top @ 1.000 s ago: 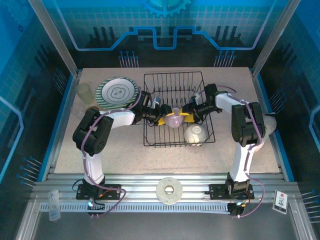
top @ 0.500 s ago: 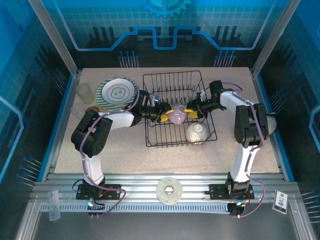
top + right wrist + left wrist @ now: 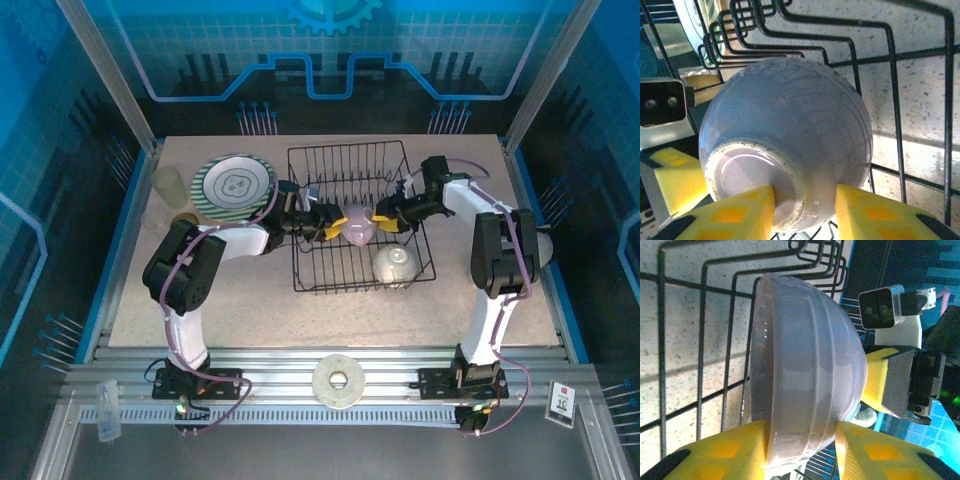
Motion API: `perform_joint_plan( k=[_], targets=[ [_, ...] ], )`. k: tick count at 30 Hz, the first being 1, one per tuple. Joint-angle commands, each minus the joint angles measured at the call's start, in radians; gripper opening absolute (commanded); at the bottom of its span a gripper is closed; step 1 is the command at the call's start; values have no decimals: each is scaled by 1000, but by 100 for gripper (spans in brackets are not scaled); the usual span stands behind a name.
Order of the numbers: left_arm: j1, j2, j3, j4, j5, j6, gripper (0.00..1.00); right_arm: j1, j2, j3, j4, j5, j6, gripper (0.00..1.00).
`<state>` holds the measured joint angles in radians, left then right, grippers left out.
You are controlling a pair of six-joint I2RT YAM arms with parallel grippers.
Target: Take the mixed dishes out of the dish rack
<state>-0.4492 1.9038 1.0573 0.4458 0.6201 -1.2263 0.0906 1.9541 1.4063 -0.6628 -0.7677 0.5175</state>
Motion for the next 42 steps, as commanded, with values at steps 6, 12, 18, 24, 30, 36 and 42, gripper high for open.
perform_joint_plan(
  k=[6, 12, 18, 24, 30, 36, 42],
  targets=[
    [-61, 70, 54, 187, 86, -61, 39, -10, -6, 53, -120, 136, -22, 38],
    [-72, 102, 47, 282, 83, -90, 43, -18, -2, 85, -149, 145, -30, 38],
    [-74, 138, 62, 356, 72, -121, 39, -26, -5, 115, -172, 141, -35, 38],
    [-77, 170, 87, 386, 59, -132, 33, -31, -7, 129, -182, 127, -31, 38],
    [-87, 212, 125, 391, 50, -140, 27, -33, -6, 144, -197, 124, -35, 38],
    [-100, 247, 164, 394, 34, -157, 22, -33, -10, 155, -212, 125, -41, 38],
    [-109, 265, 179, 389, 9, -162, 14, -34, -22, 150, -219, 122, -48, 38]
  ],
)
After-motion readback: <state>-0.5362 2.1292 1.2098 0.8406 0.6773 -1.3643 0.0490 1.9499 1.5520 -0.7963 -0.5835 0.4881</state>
